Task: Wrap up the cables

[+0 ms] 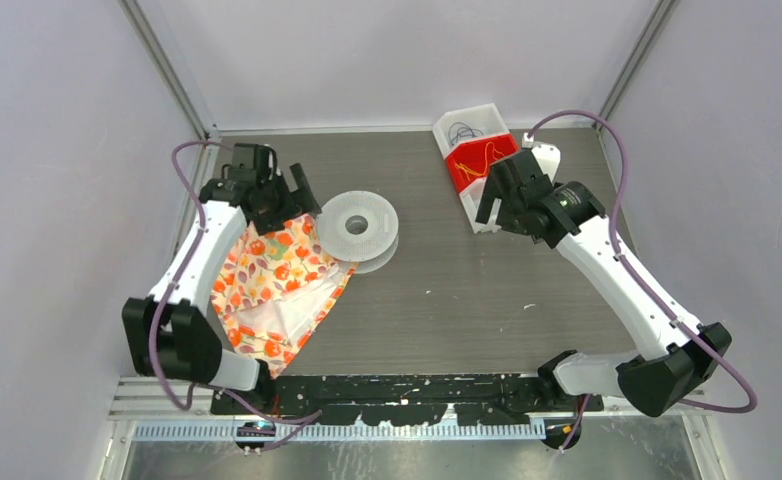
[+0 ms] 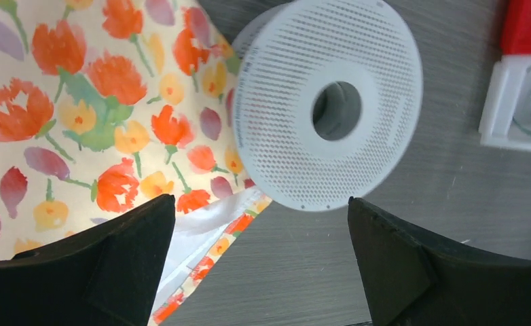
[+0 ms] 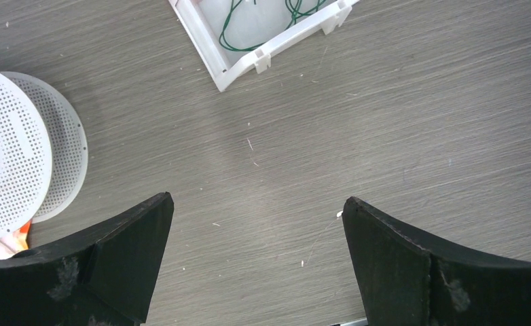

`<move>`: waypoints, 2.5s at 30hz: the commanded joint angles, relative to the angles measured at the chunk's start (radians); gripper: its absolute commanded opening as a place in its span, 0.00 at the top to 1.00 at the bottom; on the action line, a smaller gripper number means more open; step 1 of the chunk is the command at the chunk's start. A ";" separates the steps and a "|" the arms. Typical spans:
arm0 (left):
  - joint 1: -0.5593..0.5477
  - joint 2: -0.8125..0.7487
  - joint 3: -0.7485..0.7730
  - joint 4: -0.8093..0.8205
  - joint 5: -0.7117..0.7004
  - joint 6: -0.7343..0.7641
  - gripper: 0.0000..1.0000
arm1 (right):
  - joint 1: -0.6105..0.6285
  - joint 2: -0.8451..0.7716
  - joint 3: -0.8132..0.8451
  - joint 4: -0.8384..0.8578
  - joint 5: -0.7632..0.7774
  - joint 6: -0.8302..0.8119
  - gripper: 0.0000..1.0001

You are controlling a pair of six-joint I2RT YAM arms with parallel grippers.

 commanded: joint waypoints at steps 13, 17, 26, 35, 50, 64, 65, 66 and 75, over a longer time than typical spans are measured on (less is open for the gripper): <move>0.161 0.338 -0.034 0.305 0.387 -0.128 0.00 | 0.005 -0.100 -0.045 0.000 -0.023 0.014 0.00; 0.160 0.375 -0.061 0.370 0.426 -0.142 0.00 | 0.004 -0.120 -0.056 -0.007 -0.008 0.018 0.00; 0.039 0.463 -0.016 0.422 0.483 -0.181 0.01 | 0.005 -0.105 -0.068 -0.008 0.000 0.038 0.00; -0.123 0.536 0.183 0.248 0.404 -0.078 0.01 | -0.068 -0.024 -0.059 0.061 0.084 0.034 0.00; -0.160 0.502 0.267 0.018 0.193 0.100 0.00 | -0.326 0.471 0.351 0.214 -0.198 0.022 0.00; -0.157 0.266 0.395 -0.112 0.192 0.097 0.01 | -0.333 0.721 0.461 0.359 -0.503 0.478 0.18; -0.157 0.248 0.386 -0.106 0.201 0.095 0.01 | -0.334 0.722 0.439 0.400 -0.524 0.529 0.19; -0.157 0.232 0.377 -0.097 0.208 0.093 0.01 | -0.332 0.720 0.413 0.433 -0.528 0.575 0.20; -0.157 0.133 0.352 -0.103 0.229 0.076 0.01 | -0.340 0.772 0.356 0.541 -0.534 0.763 0.25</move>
